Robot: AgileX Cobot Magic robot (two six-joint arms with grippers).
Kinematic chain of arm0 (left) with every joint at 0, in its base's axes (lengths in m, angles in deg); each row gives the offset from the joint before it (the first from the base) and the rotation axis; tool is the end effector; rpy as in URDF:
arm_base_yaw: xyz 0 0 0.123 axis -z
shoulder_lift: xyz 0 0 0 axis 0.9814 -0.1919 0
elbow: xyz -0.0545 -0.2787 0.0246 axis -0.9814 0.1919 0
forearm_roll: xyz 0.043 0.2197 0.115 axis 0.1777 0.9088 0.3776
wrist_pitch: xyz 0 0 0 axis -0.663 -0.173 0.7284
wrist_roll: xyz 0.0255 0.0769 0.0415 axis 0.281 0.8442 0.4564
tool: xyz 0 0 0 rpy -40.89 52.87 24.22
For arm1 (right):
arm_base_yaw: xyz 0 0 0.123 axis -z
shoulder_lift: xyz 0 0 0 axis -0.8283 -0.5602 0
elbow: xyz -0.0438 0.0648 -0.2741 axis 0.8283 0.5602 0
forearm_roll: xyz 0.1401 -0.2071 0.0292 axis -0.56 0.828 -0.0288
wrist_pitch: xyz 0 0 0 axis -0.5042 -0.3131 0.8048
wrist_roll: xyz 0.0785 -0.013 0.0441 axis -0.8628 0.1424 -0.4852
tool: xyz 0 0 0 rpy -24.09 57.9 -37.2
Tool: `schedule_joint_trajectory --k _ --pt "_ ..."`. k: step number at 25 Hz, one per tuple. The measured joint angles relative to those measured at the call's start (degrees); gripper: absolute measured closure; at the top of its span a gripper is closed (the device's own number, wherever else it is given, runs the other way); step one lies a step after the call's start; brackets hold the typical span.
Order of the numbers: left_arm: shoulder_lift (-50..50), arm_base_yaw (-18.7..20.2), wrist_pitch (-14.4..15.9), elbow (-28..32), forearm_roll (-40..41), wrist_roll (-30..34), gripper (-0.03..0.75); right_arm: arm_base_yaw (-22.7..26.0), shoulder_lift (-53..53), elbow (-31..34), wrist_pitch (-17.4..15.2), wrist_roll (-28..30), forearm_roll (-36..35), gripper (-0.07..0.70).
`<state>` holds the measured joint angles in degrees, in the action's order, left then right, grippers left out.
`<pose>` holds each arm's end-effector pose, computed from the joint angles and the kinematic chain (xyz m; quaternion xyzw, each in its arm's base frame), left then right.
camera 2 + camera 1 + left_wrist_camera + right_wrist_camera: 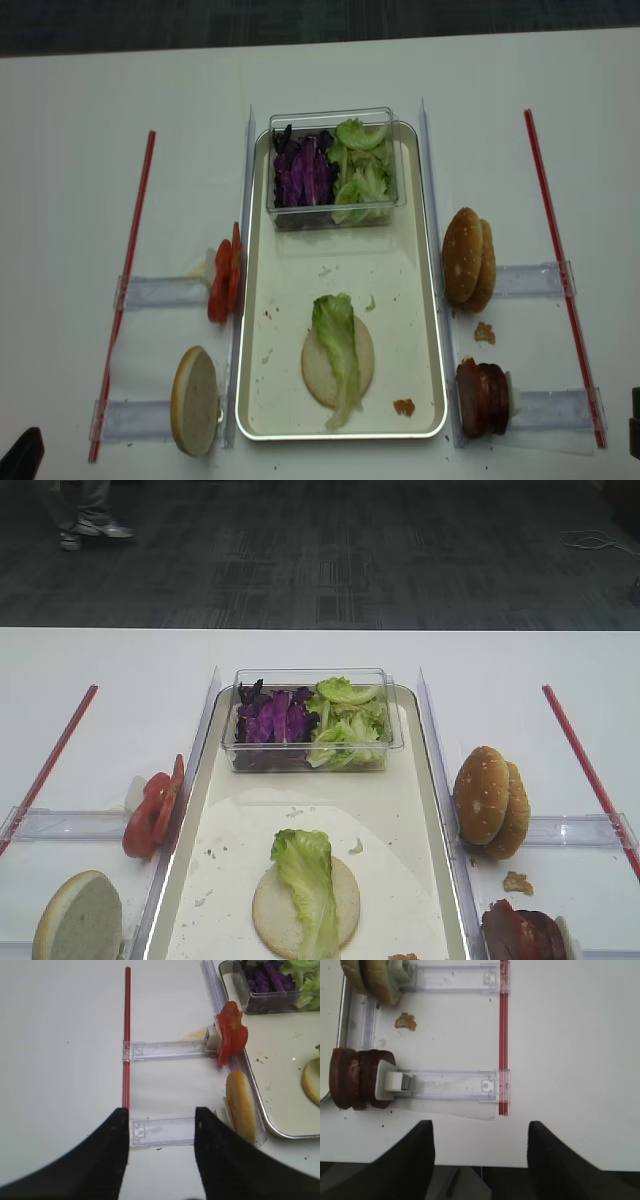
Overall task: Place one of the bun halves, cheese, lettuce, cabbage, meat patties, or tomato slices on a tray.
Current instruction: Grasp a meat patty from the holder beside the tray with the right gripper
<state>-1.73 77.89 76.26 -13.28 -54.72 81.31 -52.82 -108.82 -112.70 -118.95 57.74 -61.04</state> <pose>-0.0116 -0.0044 0.2625 -0.0055 0.8835 -0.0204 0.4679 0.0572 0.0078 0.2523 -0.0071 0.9670 0.0460 0.2506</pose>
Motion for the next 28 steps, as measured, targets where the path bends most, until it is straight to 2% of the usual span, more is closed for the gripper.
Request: schedule_joint_trajectory --k 11,28 --pt "0.0 0.0 0.0 0.0 0.0 0.0 0.419 0.0 -16.3 -3.7 -0.8 0.1 0.0 0.198" --pt "0.0 0.0 0.0 0.0 0.0 0.0 0.419 0.0 -36.2 -15.3 -2.1 0.7 -0.1 0.200"
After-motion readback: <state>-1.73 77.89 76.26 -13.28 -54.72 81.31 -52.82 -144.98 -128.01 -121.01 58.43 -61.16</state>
